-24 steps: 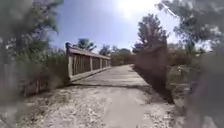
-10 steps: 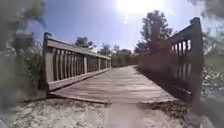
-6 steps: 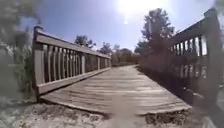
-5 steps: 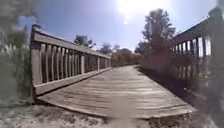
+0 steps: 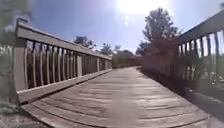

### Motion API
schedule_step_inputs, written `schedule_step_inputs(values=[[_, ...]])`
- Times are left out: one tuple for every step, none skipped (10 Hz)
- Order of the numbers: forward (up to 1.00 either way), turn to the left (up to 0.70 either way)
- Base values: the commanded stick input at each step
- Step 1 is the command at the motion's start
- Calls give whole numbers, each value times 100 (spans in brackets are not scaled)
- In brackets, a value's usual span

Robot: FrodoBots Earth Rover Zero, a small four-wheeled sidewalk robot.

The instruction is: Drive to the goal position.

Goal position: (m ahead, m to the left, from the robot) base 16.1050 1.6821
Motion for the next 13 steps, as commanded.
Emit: schedule_step_inputs(values=[[70,0],[70,0],[70,0],[70,0],[70,0],[70,0],[70,0],[70,0],[70,0],[70,0],[70,0],[70,0],[70,0]])
